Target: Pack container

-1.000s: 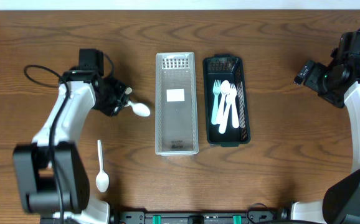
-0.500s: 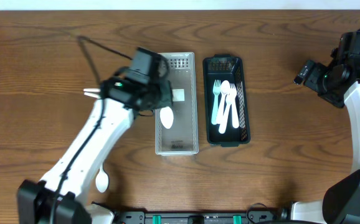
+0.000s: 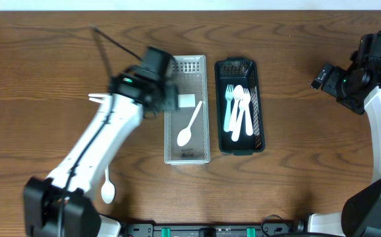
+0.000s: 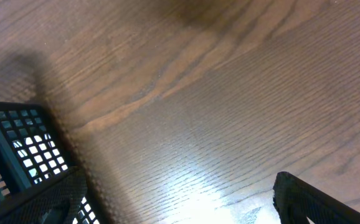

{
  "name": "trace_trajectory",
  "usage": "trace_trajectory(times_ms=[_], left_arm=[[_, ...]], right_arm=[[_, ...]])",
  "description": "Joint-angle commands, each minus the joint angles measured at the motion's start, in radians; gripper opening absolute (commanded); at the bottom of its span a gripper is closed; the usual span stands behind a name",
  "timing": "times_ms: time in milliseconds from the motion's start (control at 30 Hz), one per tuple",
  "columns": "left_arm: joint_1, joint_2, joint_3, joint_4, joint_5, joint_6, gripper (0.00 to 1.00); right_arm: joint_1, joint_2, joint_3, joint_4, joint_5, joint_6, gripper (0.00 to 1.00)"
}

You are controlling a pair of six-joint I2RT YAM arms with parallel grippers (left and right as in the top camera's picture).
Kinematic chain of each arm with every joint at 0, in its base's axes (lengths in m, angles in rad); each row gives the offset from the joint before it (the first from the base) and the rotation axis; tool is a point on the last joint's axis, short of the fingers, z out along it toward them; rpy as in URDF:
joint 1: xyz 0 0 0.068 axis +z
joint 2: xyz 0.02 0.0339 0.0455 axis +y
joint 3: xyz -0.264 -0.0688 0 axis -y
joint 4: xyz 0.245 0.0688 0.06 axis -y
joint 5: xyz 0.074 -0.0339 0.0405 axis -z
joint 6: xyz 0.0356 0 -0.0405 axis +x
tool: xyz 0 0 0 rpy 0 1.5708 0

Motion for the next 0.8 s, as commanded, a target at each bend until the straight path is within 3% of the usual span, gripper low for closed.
trace_trajectory(times_ms=[0, 100, 267, 533, 767], left_arm=[[0.135, -0.041, 0.042, -0.018, -0.126, -0.262, 0.68], [0.264, -0.009, 0.030, -0.026, -0.130, -0.462, 0.62], [0.424, 0.096, 0.028, -0.019, -0.098, -0.681, 0.46], [0.503, 0.264, 0.028, 0.054, 0.080, -0.835, 0.45], [0.502, 0.377, 0.028, 0.087, 0.135, -0.838, 0.45]], right_arm=[[-0.007, 0.005, 0.004, -0.001, 0.003, 0.006, 0.99], [-0.007, 0.005, 0.004, -0.006, 0.003, 0.006, 0.99], [-0.007, 0.005, 0.004, -0.013, 0.003, 0.006, 0.99], [-0.006, 0.005, 0.004, -0.013, 0.003, 0.006, 0.99], [-0.006, 0.005, 0.004, -0.018, 0.003, 0.006, 0.99]])
